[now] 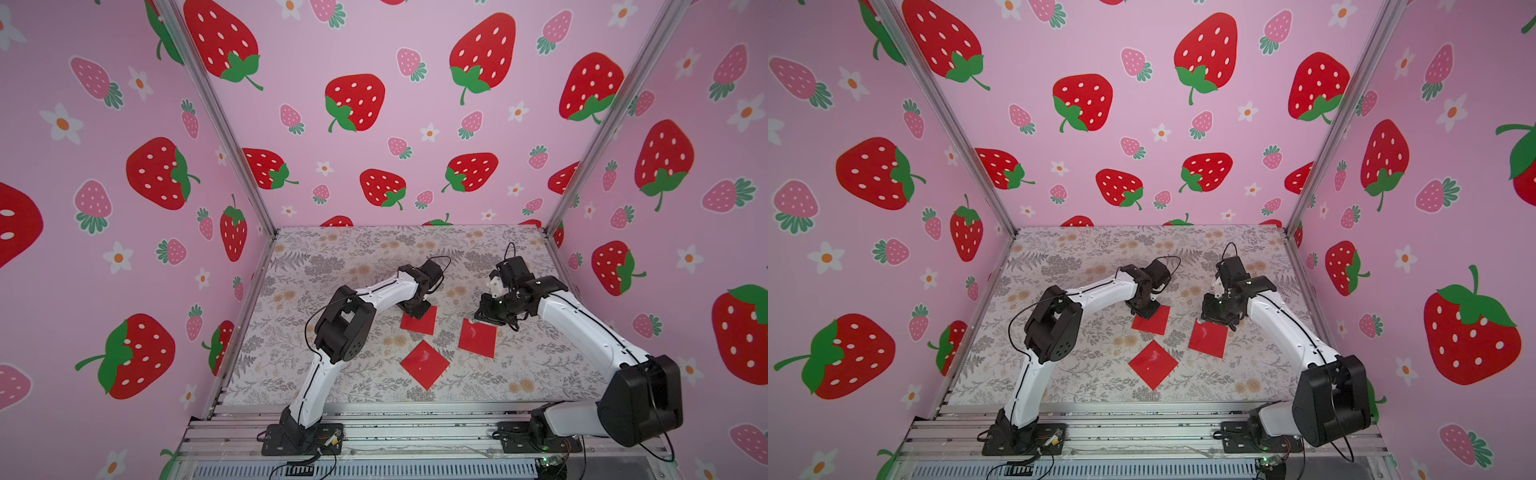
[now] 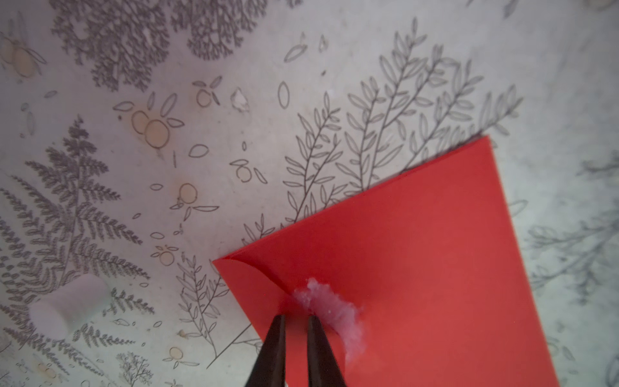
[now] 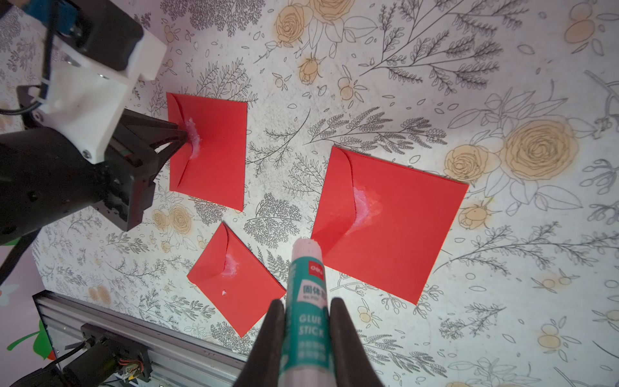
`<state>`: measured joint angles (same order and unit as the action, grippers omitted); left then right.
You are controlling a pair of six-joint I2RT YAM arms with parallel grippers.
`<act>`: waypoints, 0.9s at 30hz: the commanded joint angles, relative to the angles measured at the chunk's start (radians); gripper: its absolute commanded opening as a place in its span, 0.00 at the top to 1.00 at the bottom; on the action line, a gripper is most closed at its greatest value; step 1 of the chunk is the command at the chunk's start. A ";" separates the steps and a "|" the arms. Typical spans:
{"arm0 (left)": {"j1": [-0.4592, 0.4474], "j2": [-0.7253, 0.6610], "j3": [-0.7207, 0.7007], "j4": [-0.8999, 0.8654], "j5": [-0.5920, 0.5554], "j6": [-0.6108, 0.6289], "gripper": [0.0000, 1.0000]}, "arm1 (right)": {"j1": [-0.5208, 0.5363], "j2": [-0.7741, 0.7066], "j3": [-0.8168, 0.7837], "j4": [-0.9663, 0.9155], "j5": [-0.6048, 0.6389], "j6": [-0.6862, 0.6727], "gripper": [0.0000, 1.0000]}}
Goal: Seal the envelope with a glue stick
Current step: Seal the envelope at the center of the board.
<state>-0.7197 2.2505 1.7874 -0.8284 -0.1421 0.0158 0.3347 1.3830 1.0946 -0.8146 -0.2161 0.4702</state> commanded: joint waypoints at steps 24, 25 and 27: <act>0.032 0.045 0.070 -0.033 0.058 0.016 0.86 | -0.004 -0.003 0.041 -0.041 0.007 -0.012 1.00; 0.032 0.049 0.064 -0.031 0.056 0.015 0.86 | -0.004 -0.003 0.041 -0.040 0.007 -0.013 1.00; 0.032 0.058 0.054 -0.029 0.052 0.013 0.86 | -0.004 -0.003 0.040 -0.040 0.005 -0.013 1.00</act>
<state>-0.6899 2.2845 1.8374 -0.8356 -0.0937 0.0269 0.3347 1.3716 1.1114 -0.8318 -0.2161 0.4690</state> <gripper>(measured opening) 0.143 0.207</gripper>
